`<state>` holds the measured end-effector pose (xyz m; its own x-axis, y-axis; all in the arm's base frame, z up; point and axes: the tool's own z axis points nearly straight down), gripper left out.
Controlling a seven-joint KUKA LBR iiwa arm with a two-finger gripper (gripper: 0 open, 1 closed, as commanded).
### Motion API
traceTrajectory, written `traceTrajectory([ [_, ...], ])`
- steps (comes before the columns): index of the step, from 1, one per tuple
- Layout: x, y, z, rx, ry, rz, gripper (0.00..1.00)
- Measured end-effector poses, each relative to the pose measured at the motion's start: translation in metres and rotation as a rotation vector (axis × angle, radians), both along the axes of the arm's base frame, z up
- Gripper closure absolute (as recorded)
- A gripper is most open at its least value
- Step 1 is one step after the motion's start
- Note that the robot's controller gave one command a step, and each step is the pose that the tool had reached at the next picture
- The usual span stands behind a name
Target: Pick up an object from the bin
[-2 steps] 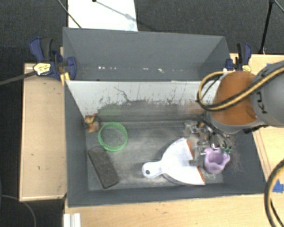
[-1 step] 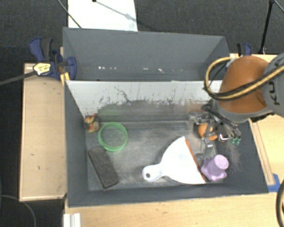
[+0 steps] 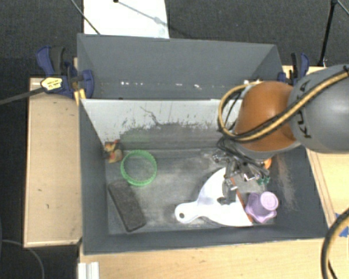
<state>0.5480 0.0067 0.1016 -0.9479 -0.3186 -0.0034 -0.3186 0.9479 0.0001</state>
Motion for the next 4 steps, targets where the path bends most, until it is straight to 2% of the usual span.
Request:
traceTrajectory([
  [1, 0.012, 0.010, -0.033, 0.000, 0.002, 0.082, 0.00],
  [2, 0.005, -0.016, -0.030, -0.001, -0.009, 0.215, 1.00],
  [4, 0.005, -0.017, -0.029, -0.001, -0.006, 0.217, 1.00],
])
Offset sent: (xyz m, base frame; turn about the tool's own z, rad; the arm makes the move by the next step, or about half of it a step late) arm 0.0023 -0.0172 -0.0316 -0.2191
